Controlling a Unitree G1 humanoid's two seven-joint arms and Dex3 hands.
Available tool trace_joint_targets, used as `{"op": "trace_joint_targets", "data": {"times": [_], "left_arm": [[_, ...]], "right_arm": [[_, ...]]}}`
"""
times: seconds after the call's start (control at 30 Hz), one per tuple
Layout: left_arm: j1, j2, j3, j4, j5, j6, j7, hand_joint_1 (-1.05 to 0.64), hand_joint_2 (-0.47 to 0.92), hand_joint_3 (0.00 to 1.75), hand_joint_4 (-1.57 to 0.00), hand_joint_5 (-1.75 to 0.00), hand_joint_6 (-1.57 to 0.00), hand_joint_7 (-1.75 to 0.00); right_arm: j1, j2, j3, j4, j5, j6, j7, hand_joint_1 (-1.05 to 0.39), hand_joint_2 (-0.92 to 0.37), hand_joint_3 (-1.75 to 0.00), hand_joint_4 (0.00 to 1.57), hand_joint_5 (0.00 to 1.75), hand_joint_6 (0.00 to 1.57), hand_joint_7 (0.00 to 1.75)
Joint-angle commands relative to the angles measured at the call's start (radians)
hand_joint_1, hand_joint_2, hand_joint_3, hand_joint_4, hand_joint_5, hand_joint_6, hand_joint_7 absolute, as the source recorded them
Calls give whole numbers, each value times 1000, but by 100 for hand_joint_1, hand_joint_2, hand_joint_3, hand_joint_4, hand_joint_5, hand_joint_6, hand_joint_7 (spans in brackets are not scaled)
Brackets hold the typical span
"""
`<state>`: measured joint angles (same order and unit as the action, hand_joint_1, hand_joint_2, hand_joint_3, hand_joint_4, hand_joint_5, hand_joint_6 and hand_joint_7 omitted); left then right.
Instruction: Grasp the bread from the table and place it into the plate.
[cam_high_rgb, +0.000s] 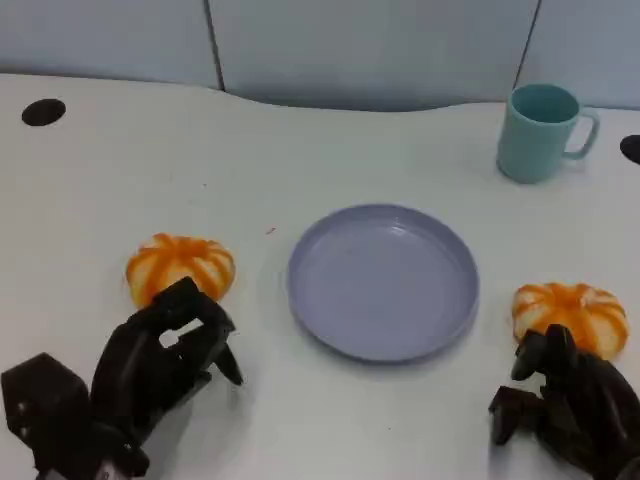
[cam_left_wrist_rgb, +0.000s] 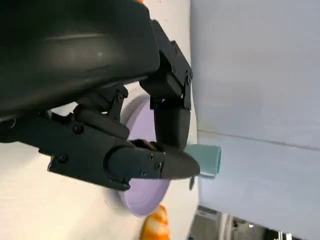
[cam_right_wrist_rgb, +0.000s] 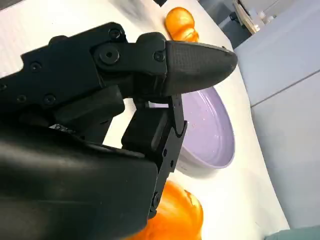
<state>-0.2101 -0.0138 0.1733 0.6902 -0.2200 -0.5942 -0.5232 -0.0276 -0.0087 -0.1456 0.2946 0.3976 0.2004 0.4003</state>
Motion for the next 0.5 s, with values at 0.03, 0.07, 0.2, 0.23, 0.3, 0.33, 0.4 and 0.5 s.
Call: {"op": "trace_joint_targets", "data": {"times": [0.03,0.07,0.2,0.23,0.3,0.33,0.4,0.5], "left_arm": [[-30,83,-20,27,152,-224,99,-64,92,33,-48,-84,-60,-32],[-34,91,-25,37,170,-247,116,-63,92,32,-47,-79,-61,-26],[-43,100,-41,68,183,-281,148,-63,92,32,-47,-74,-62,-19],[-45,102,-44,73,183,-286,153,-63,92,32,-47,-74,-62,-18],[-46,105,-50,79,182,-291,159,-63,92,32,-47,-73,-63,-17],[-47,106,-52,81,182,-293,161,-63,92,32,-47,-73,-63,-17],[-48,107,-54,85,182,-296,163,-63,92,32,-47,-73,-63,-16],[-49,109,-57,88,181,-298,165,-63,92,32,-47,-73,-64,-15]], "right_arm": [[12,-1,-6,19,0,16,-11,-45,-92,-46,137,120,122,118],[11,-1,-6,18,0,17,-11,-45,-92,-46,138,120,122,118],[12,-1,-5,18,0,17,-12,-45,-92,-46,138,119,122,118],[12,-1,-5,18,1,17,-12,-45,-92,-46,138,119,122,118],[12,-1,-5,18,1,17,-12,-45,-92,-46,138,119,122,118],[12,-1,-5,18,1,17,-12,-45,-92,-46,138,119,122,118],[12,-1,-5,18,1,17,-12,-45,-92,-46,138,119,122,118],[12,-1,-5,18,1,17,-12,-45,-92,-46,138,118,122,118]]}}
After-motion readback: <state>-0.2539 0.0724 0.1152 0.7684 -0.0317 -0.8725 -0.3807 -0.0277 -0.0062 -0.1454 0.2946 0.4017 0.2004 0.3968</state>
